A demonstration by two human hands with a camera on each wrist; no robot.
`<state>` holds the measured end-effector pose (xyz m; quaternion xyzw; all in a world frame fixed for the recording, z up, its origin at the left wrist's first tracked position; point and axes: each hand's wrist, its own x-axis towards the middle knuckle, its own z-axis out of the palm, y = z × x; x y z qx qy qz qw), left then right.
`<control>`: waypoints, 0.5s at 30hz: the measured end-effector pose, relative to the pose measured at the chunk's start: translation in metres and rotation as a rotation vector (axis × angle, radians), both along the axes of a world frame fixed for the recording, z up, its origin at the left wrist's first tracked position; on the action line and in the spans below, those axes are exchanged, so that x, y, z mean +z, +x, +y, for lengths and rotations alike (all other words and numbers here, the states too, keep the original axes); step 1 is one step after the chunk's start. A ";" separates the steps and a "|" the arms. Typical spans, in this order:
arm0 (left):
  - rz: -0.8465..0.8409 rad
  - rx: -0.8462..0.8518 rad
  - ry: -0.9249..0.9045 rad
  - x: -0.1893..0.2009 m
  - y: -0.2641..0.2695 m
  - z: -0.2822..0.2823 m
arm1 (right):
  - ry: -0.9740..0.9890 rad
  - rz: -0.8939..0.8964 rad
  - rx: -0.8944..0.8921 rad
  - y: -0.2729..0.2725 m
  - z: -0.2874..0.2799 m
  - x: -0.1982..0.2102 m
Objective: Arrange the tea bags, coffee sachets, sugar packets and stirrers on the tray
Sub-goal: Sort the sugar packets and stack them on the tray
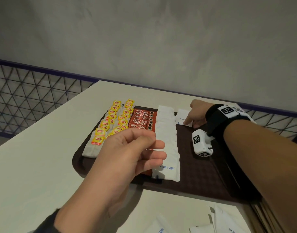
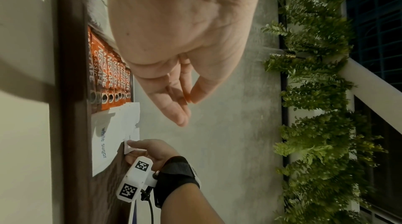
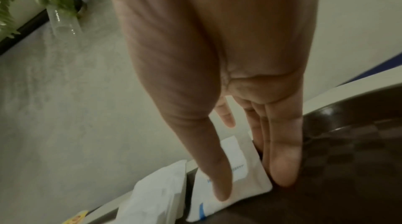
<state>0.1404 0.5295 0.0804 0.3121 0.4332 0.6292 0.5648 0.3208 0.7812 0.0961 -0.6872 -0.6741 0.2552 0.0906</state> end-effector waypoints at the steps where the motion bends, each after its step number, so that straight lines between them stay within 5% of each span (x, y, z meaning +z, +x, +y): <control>1: 0.005 0.000 -0.001 0.000 0.001 0.000 | 0.004 -0.028 0.016 -0.001 0.000 -0.001; 10: 0.038 0.011 0.001 0.000 0.001 -0.001 | 0.065 -0.183 0.113 -0.013 0.000 0.000; 15: 0.059 0.034 0.025 0.003 -0.002 0.000 | 0.156 -0.348 0.177 -0.006 -0.028 0.032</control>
